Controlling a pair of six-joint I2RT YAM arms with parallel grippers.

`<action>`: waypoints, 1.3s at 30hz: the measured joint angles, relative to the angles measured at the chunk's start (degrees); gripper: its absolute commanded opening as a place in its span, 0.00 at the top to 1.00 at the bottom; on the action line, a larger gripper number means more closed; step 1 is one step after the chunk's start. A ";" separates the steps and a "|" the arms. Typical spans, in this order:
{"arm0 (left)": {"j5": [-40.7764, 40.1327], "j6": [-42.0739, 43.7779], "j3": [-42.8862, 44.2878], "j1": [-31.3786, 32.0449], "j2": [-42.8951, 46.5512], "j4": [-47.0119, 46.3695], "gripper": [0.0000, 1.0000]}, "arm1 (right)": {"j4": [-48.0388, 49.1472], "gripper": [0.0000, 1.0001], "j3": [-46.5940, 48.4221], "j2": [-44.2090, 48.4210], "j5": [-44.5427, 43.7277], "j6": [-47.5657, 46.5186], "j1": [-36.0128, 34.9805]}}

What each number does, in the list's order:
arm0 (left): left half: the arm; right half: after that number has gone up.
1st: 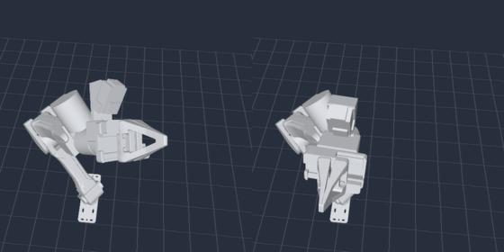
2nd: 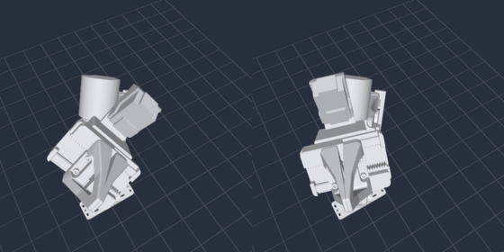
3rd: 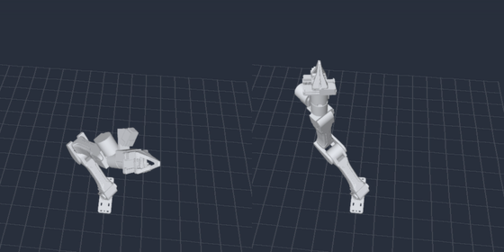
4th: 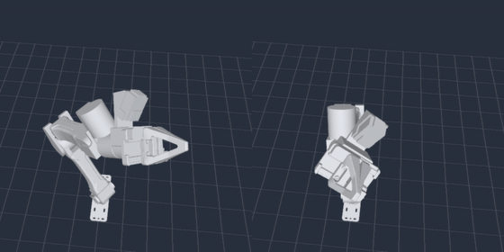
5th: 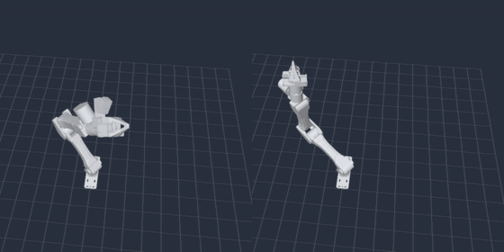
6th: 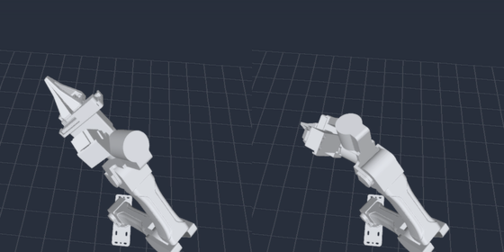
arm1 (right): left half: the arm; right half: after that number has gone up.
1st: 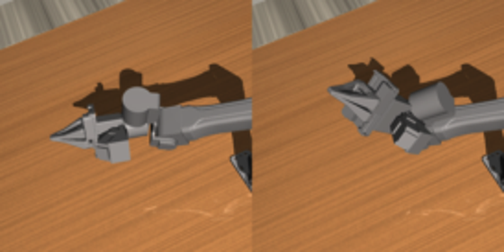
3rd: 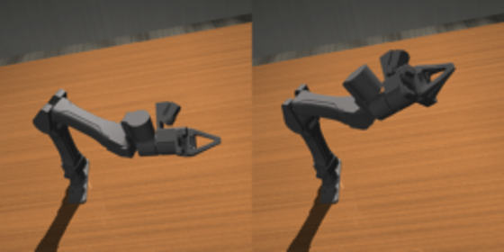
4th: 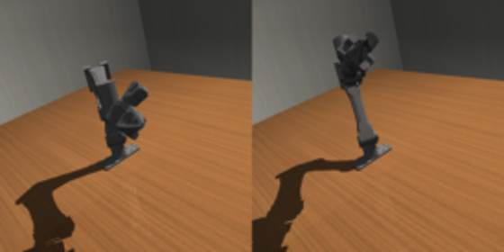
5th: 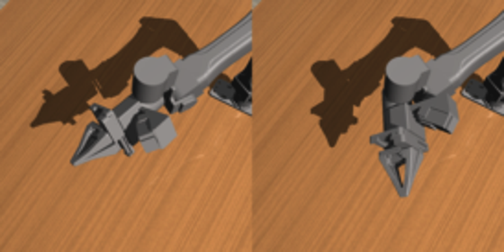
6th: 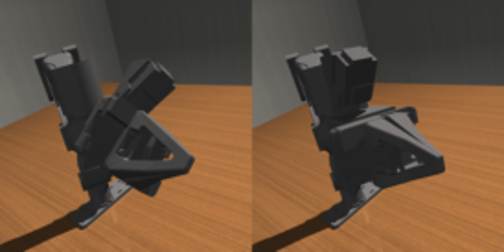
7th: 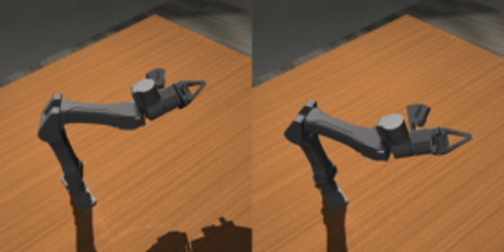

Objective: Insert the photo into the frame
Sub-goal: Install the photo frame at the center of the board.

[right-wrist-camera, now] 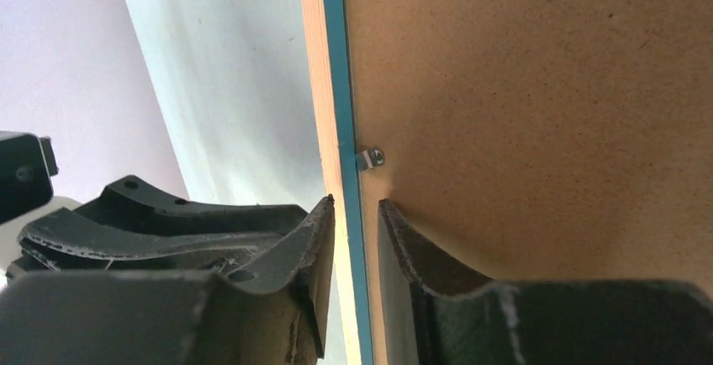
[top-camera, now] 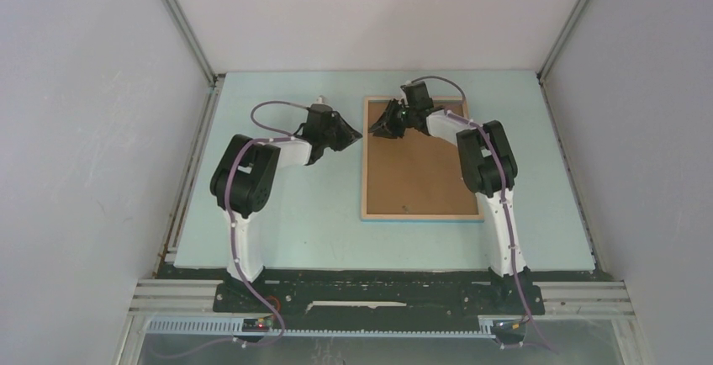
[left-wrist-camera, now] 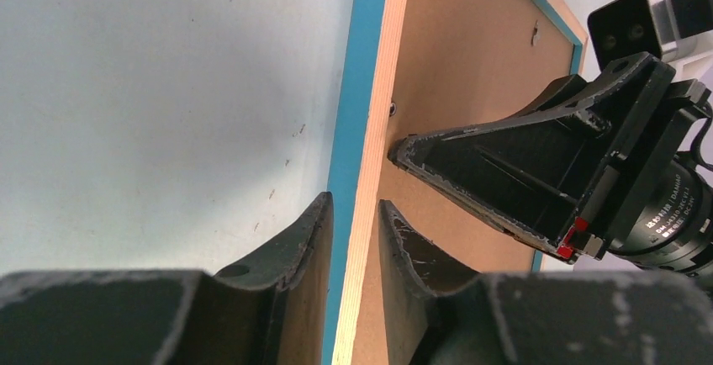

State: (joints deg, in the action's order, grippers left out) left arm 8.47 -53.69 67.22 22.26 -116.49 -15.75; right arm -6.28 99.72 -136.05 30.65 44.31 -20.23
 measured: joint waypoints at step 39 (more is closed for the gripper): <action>-1.95 1.92 -21.68 7.91 30.05 10.95 0.07 | 17.14 0.03 -20.59 20.15 2.78 -11.08 7.30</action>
State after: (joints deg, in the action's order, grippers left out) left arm 6.52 -51.77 45.54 30.17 -86.43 -4.80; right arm 10.85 79.13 -115.90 33.43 33.23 -12.93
